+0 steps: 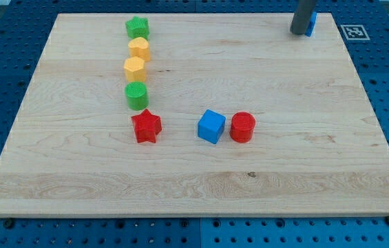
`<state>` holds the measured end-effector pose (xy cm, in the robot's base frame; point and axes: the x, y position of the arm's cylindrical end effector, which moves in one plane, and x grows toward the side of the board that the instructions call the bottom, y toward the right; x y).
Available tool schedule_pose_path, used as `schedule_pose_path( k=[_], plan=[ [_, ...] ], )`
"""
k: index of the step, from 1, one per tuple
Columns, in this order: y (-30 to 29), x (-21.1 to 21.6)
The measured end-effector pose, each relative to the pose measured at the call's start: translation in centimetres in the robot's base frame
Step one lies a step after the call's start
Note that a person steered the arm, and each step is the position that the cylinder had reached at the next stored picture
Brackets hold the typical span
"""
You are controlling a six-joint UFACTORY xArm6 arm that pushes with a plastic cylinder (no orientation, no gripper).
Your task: Push the blue cube below the blue triangle
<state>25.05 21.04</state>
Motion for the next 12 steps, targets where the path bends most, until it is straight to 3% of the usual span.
schedule_pose_path(
  k=[2, 5, 6, 7, 10, 12],
  plan=[
    [-5.0, 2.9],
    [-13.0, 15.9],
    [-17.7, 18.6],
    [-24.0, 18.6],
    [-22.7, 26.7],
    [-17.9, 26.7]
  ],
)
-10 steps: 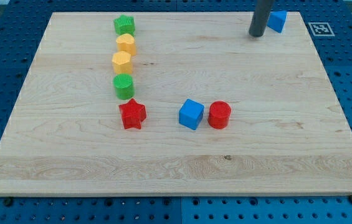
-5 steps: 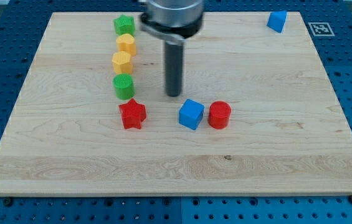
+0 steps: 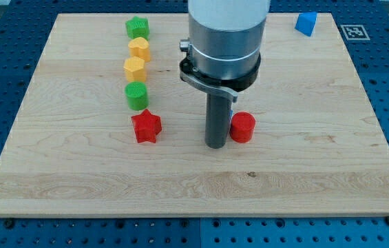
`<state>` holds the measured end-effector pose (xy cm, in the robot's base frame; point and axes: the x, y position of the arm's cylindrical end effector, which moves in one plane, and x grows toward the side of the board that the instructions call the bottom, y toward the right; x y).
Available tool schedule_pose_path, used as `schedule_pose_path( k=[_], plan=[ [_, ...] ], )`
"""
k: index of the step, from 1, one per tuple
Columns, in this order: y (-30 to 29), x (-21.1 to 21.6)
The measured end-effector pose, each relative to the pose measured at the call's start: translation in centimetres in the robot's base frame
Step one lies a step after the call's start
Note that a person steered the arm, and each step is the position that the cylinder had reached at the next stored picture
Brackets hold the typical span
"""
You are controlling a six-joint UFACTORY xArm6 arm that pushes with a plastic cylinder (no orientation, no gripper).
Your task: Push the blue cube below the blue triangle
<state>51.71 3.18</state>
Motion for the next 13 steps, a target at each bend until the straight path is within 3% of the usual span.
schedule_pose_path(
  k=[4, 9, 11, 13],
  plan=[
    [0.2, -6.1],
    [0.4, -20.1],
    [5.8, -20.0],
    [11.3, -16.4]
  ],
)
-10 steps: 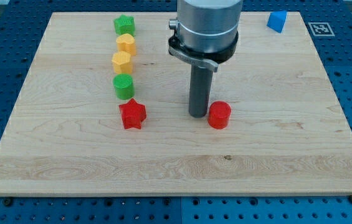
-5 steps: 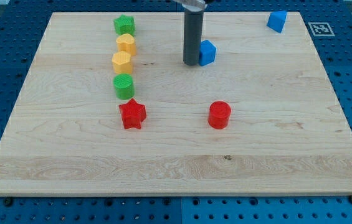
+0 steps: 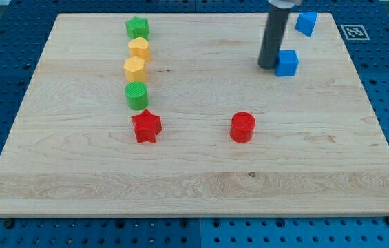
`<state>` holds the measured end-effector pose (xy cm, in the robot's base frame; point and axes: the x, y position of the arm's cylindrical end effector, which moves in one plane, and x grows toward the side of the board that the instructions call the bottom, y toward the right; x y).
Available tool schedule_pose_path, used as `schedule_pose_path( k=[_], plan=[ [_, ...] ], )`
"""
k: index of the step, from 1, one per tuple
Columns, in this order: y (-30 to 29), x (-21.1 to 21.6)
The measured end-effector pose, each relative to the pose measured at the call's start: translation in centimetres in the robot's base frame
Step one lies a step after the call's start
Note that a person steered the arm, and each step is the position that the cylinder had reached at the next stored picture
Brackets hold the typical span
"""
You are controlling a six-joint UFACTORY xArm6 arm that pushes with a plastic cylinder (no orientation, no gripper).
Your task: Push the blue cube below the blue triangle
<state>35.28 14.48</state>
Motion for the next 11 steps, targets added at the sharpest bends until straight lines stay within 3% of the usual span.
schedule_pose_path(
  k=[1, 3, 4, 11],
  plan=[
    [3.4, 1.3],
    [5.0, 6.5],
    [6.6, 6.1],
    [6.3, -6.1]
  ],
)
